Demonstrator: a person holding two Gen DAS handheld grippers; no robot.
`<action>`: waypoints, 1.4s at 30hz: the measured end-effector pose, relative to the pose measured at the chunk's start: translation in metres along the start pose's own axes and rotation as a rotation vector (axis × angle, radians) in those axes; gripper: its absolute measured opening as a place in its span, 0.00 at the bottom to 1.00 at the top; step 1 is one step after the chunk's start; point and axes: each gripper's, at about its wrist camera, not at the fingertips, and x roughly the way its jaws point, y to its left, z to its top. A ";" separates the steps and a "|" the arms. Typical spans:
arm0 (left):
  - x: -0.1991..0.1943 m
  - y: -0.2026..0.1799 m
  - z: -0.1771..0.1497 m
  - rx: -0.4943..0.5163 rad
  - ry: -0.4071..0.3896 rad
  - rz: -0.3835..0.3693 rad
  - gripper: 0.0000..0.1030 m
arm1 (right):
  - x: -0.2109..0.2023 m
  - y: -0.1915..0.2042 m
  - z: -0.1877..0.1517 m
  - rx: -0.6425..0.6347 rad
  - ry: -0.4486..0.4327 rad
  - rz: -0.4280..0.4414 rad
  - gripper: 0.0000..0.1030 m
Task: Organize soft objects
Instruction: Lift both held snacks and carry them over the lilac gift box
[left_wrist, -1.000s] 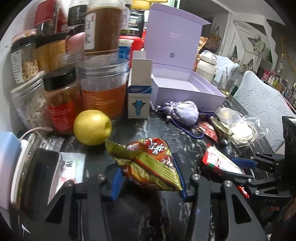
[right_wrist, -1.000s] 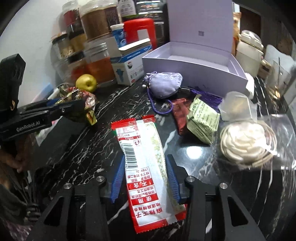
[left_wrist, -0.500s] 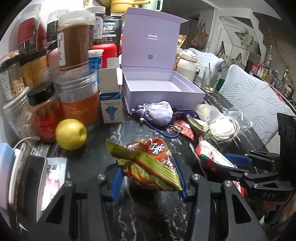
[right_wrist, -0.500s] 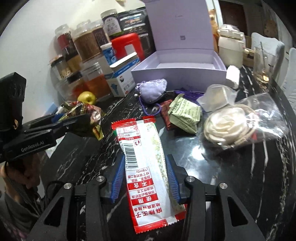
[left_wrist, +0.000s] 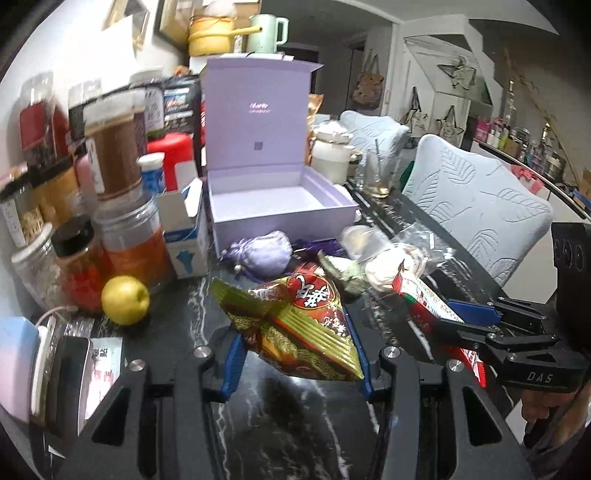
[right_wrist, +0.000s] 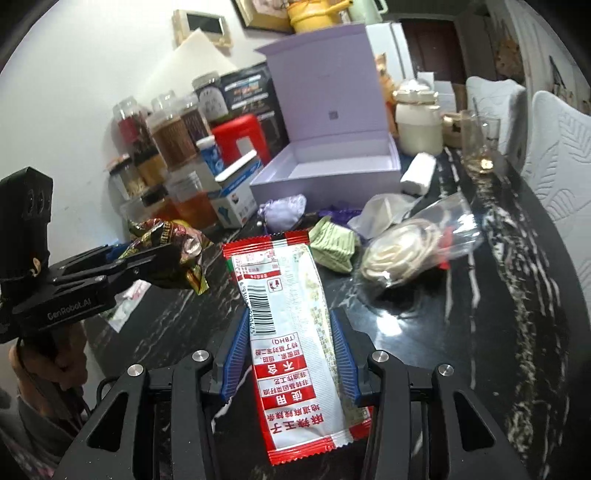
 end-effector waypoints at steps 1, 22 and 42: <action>-0.002 -0.002 0.001 0.003 -0.004 -0.003 0.46 | -0.005 -0.001 0.000 0.004 -0.010 -0.002 0.42; -0.020 -0.034 0.057 0.087 -0.180 -0.060 0.46 | -0.059 -0.001 0.039 -0.021 -0.177 0.011 0.42; 0.005 0.002 0.155 0.098 -0.332 -0.011 0.46 | -0.035 -0.002 0.155 -0.112 -0.295 -0.006 0.42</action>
